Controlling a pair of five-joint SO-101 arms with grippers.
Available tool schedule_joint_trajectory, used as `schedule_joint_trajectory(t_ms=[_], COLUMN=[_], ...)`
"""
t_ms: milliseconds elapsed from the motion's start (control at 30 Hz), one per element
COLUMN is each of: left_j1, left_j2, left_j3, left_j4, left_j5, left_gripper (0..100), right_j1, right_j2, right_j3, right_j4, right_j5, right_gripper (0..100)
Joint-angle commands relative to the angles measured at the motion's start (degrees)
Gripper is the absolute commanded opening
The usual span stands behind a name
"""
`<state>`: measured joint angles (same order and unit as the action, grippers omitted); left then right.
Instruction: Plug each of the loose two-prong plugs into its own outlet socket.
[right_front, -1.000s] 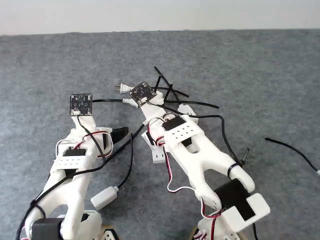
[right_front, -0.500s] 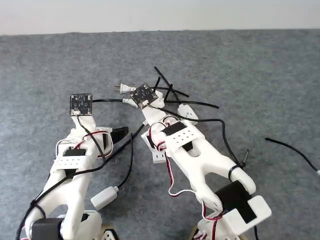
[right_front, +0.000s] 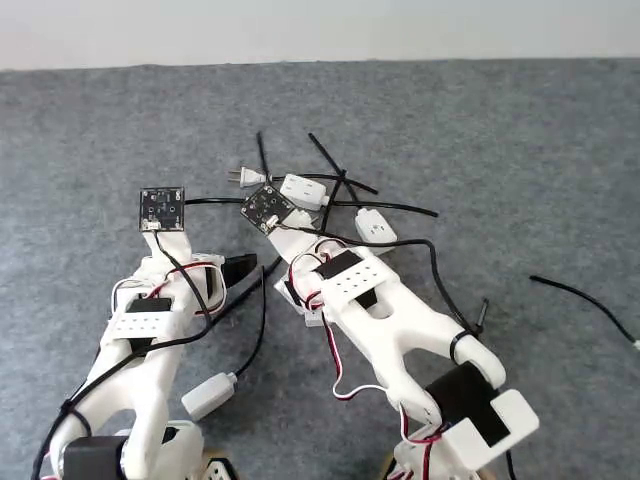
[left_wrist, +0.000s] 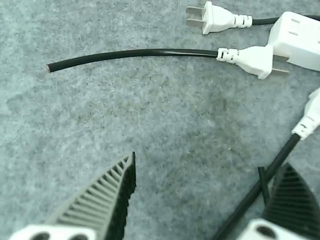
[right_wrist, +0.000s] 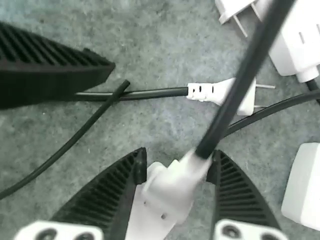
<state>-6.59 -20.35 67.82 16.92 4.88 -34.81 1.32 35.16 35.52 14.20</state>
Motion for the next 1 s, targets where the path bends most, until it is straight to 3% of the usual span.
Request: schedule_joint_trajectory(t_ms=[0,467,567,633,767,967], left_j1=[-0.44,-0.44,-0.35,-0.35,-0.35,-0.35], left_j2=[-2.02,-1.93,-1.85,-1.76,-1.67,-1.67], left_j3=[-0.57,-0.57,-0.57,-0.66,-0.66,-0.75], left_j4=[-1.41,-1.41,-1.41,-1.41,-1.41,-1.41], left_j5=[0.53,-1.41,-1.41,-1.41,-1.41,-1.41], left_gripper=[40,40,40,40,40,40], right_j1=[2.42,4.26,4.70,5.49,5.14,5.14], right_j2=[-4.18,-7.96,-6.55,-3.82,3.21,10.33], right_j3=[-5.54,-5.54,-7.82,-12.31,-24.62,-31.21], right_j4=[2.51,2.95,3.12,6.99,17.98,19.91], right_j5=[-0.09,-3.25,-9.67,-14.68,-16.18,-16.18], right_gripper=[21.2,20.8,20.8,20.8,20.8,18.6])
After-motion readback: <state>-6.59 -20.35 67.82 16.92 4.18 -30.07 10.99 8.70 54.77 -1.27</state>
